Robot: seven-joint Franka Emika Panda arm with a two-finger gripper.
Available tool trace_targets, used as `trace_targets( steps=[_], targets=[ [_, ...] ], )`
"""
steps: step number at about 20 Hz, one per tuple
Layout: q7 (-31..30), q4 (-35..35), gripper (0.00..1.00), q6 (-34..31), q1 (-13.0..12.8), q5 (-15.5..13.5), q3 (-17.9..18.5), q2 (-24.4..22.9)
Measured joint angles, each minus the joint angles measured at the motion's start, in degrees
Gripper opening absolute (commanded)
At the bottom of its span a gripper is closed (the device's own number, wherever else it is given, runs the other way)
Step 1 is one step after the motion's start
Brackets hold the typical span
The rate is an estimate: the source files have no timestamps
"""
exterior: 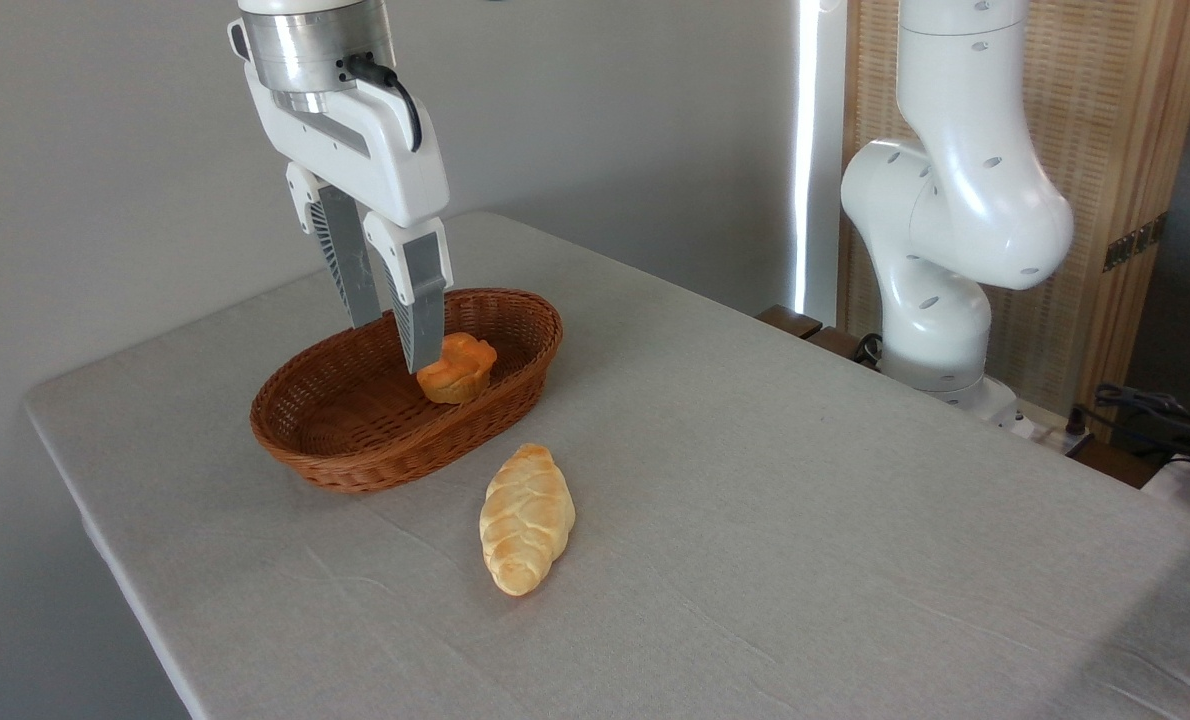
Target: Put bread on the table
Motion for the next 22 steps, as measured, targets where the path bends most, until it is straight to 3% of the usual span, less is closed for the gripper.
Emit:
trace_targets(
  steps=[14, 20, 22],
  targets=[
    [0.0, 0.0, 1.00, 0.0, -0.9, -0.2, -1.7, 1.8],
    [-0.1, -2.3, 1.00, 0.0, -1.3, -0.5, -7.5, 2.1],
    [-0.2, -3.7, 1.00, 0.7, -1.5, -2.0, -9.6, 2.3]
  ],
)
